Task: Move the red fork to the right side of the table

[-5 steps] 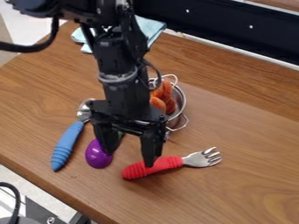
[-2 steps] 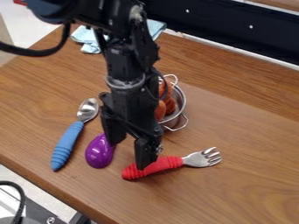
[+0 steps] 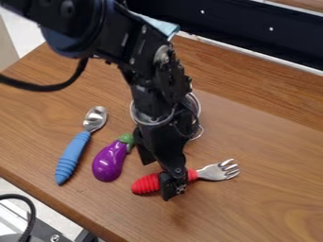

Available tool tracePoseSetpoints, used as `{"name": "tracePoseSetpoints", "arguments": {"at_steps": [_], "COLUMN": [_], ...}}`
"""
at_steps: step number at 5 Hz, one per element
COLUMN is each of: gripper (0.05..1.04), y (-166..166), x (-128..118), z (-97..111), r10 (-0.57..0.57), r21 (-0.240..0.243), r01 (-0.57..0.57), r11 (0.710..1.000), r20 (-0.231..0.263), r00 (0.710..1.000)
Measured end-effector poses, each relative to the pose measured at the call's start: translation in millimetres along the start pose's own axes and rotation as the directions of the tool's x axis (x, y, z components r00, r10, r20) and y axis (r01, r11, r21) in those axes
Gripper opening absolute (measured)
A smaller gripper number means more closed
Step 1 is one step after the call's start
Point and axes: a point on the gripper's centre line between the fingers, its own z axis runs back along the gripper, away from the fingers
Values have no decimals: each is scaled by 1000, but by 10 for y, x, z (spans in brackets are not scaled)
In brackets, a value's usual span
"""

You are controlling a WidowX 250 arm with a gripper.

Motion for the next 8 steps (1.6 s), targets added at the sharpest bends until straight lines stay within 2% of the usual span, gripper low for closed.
{"name": "tracePoseSetpoints", "arguments": {"at_steps": [1,2,3,4,5,6,8], "gripper": [1000,1000,954,687,415,366,366], "y": [-34,-5,-27,-28,-61,-69,-208], "x": [4,4,39,49,39,9,-24], "z": [-53,-151,-242,-255,-250,-249,-208], "r10": [-44,-51,-56,-66,-79,-79,-11], "r21": [-13,-2,-34,-18,-41,-50,-87], "r01": [44,51,56,66,79,78,9], "r11": [999,999,998,998,996,996,996], "r20": [43,29,-1,13,5,-7,-22], "r00": [998,998,998,998,997,997,1000]}}
